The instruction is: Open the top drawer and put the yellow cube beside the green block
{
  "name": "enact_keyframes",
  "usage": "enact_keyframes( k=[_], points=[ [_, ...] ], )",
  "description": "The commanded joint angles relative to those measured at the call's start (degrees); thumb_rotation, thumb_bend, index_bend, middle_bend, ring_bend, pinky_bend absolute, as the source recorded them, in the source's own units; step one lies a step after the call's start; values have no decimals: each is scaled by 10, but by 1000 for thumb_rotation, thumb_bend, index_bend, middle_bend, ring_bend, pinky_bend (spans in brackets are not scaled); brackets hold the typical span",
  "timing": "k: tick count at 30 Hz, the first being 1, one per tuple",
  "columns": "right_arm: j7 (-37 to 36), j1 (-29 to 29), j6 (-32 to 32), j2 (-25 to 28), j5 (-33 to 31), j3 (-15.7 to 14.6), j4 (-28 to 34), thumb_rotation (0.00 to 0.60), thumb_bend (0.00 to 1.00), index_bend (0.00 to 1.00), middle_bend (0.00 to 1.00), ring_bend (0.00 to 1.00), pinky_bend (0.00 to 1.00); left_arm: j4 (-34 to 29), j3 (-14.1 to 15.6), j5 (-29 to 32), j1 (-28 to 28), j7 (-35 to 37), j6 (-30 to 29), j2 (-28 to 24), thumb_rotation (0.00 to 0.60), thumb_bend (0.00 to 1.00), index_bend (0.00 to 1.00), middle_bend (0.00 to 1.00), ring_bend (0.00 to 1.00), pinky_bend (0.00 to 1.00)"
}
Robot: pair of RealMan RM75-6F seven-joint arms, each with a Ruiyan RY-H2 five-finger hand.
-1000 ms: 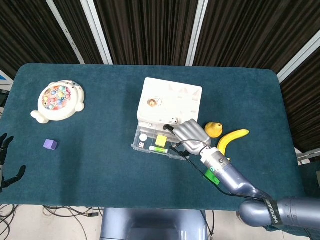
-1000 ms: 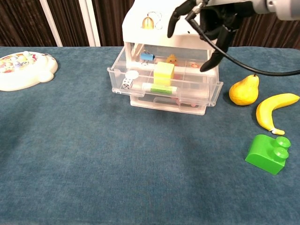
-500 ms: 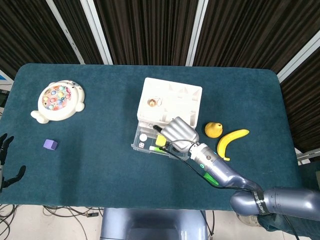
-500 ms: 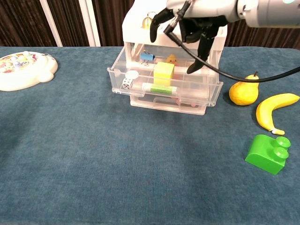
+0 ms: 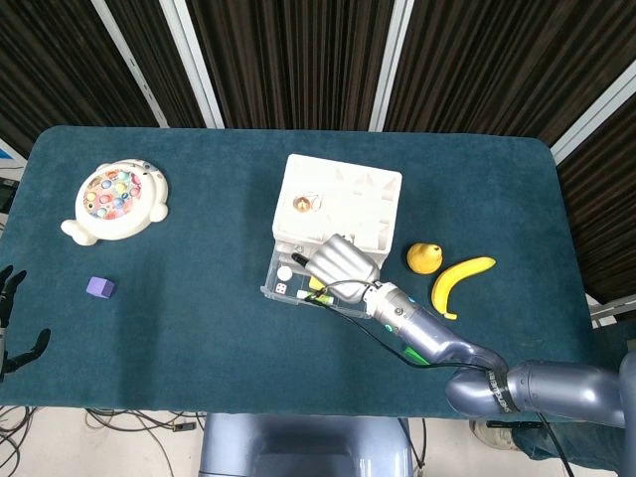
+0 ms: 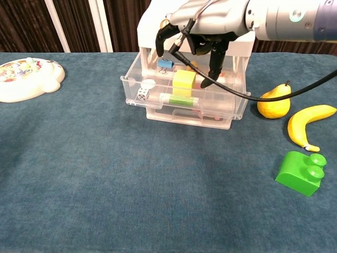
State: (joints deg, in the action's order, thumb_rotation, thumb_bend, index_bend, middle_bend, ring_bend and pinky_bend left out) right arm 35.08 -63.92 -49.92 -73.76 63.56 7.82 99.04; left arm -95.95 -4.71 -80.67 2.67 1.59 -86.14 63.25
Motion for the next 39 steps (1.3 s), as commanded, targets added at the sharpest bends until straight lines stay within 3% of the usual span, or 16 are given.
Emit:
enact_keyframes(
  k=[1, 17, 39],
  points=[
    [-1, 1, -2, -9, 17, -4, -13, 600, 87, 279, 1000, 1000, 1000, 0, 0, 0, 0, 0, 0, 0, 600, 316, 1, 0, 0, 0],
    [-19, 0, 21, -17, 57, -9, -38, 600, 125, 369, 1000, 1000, 1000, -1, 0, 2, 0, -3, 1, 0, 600, 316, 0, 0, 0, 5],
    [-8, -5, 35, -26, 52, -2, -55, 600, 170, 406, 1000, 1000, 1000, -1, -1, 4, 0, -4, 2, 0, 600, 316, 0, 0, 0, 19]
  ],
)
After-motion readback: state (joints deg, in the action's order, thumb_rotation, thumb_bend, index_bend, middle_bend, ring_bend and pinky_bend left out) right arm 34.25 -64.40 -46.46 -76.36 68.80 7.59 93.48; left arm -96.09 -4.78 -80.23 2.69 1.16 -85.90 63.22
